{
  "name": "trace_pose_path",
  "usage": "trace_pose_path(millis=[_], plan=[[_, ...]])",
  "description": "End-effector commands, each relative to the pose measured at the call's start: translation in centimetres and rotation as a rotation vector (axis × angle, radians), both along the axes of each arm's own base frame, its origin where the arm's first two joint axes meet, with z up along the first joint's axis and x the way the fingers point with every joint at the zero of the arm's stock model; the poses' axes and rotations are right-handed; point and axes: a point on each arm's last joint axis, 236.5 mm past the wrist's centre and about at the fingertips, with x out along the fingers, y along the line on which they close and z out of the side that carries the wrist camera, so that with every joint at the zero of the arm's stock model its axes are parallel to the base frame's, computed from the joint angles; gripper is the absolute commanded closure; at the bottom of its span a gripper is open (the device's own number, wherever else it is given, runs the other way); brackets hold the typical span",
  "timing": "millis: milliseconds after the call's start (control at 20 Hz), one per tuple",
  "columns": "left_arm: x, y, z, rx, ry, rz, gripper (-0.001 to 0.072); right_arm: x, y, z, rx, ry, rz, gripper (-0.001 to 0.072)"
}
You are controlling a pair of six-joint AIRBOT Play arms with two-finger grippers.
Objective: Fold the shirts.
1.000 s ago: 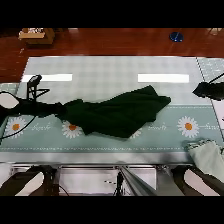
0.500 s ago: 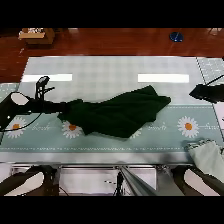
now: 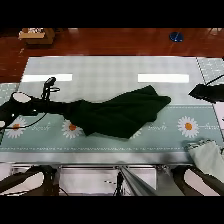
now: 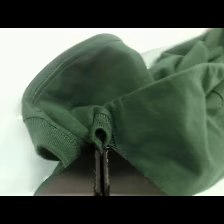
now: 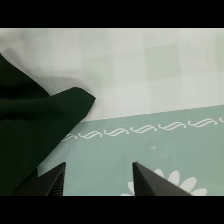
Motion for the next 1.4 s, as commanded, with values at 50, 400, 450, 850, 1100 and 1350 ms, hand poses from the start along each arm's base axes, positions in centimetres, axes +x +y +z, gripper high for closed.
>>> trace_pose_path(millis=[50, 400, 450, 850, 1100, 1350], plan=[[-1.7, -1.4, 0.5, -0.062, 0.05, -0.059, 0.0684, -0.1, 0.0, -0.1, 0.003, 0.006, -0.003, 0.0223], [-3.5, -2.2, 1.1, -0.103, 0.104, -0.112, 0.0684, 0.4, 6.1, -6.5, 0.379, 0.221, -0.008, 0.0146], [-3.5, -2.3, 1.1, -0.104, 0.105, -0.111, 0.0684, 0.8, 6.9, -7.4, 0.426, 0.239, -0.015, 0.0143], [-3.6, -2.4, 1.2, -0.111, 0.109, -0.112, 0.0684, 3.5, 9.1, -13.7, 0.414, 0.285, -0.085, 0.0175], [-2.3, -2.7, 2.4, -0.134, 0.073, -0.095, 0.0684, 5.2, 11.9, -15.3, 0.377, 0.242, -0.053, 0.066], [3.0, -2.3, 10.9, -0.1, -0.189, -0.119, 0.0685, 8.7, 10.2, -5.2, 0.317, 0.009, 0.101, 0.0676]])
